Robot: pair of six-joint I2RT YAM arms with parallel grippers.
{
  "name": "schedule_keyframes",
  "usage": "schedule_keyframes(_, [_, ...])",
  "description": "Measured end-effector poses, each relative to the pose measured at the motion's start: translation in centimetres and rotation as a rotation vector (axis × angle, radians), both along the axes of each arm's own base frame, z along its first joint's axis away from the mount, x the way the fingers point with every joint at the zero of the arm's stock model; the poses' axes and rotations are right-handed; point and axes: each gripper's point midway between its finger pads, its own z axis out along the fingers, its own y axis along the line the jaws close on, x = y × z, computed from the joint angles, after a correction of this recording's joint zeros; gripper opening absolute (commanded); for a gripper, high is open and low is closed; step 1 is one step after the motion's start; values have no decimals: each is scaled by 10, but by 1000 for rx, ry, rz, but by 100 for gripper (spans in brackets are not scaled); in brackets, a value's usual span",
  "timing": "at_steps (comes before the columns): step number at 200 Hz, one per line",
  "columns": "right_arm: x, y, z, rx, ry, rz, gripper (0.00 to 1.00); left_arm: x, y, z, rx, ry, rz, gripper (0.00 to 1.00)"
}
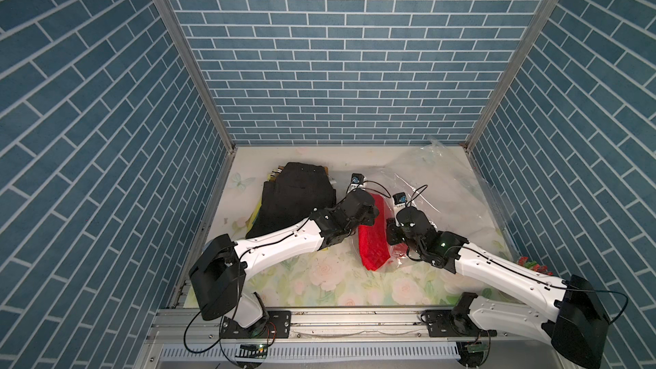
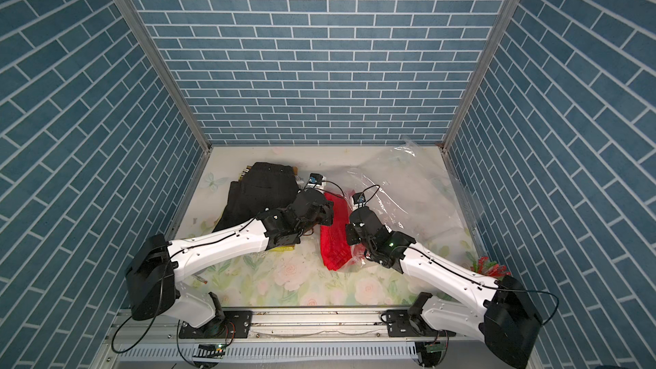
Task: Take the trousers out of the vacuum bag
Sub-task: Take out the trousers from the vacuum bag.
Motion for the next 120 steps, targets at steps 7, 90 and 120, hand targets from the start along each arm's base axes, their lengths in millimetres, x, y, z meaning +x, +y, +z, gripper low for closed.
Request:
schedule_keyframes(7, [0,-2,-2,-6,-1,-6,0,-1,0,3,-9,10,-3,0])
schedule_keyframes(90, [31,-37,-34,-121,29,-141,0,-16,18,55,-101,16,-3,0])
schedule_keyframes(120, [48,-60,-36,-166,31,-199,0,-18,32,70,-121,3,19,0])
